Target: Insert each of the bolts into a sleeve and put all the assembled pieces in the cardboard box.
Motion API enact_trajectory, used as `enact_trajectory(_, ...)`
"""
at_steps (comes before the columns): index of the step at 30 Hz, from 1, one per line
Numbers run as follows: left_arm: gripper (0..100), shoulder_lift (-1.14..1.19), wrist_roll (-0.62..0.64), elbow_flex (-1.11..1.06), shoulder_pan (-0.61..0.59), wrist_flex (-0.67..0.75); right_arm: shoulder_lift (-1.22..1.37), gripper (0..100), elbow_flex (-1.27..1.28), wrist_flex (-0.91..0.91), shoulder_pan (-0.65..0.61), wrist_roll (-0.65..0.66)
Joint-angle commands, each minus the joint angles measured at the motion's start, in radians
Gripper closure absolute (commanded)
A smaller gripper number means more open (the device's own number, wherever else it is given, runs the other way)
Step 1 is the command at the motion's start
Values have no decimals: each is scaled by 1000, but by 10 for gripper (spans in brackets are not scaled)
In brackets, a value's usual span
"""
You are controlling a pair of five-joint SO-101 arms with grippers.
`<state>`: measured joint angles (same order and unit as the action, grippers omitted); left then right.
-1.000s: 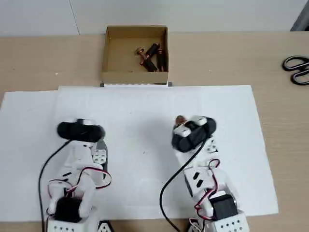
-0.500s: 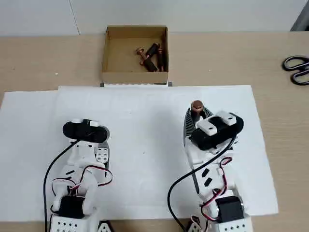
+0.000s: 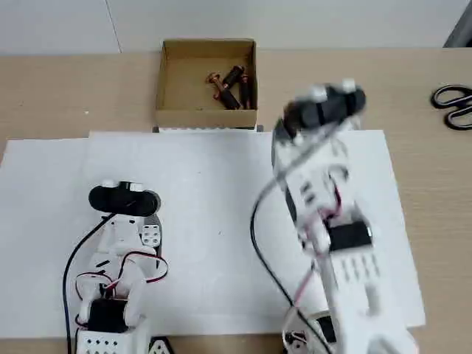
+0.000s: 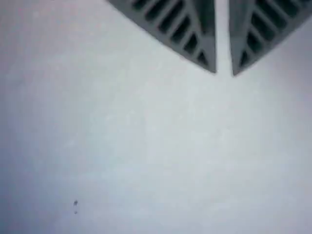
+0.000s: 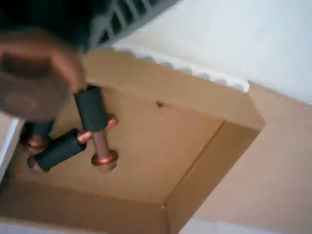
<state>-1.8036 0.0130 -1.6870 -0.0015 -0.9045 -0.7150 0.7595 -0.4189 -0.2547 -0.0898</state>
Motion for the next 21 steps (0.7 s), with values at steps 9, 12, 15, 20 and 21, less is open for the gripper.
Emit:
enact_trajectory(9, 994, -9, 6, 5, 2, 25, 733, 997, -675, 168, -10, -40)
enact_trajectory(12, 994, -9, 6, 5, 2, 25, 888, 997, -853, 168, -10, -80)
enact_trajectory(15, 994, -9, 6, 5, 2, 25, 1064, 996, -1043, 170, -18, -77)
enact_trajectory(20, 994, -9, 6, 5, 2, 25, 1354, 996, -1382, 177, -27, -83)
enact_trajectory(21, 994, -9, 6, 5, 2, 25, 1408, 996, -1448, 177, -33, -83)
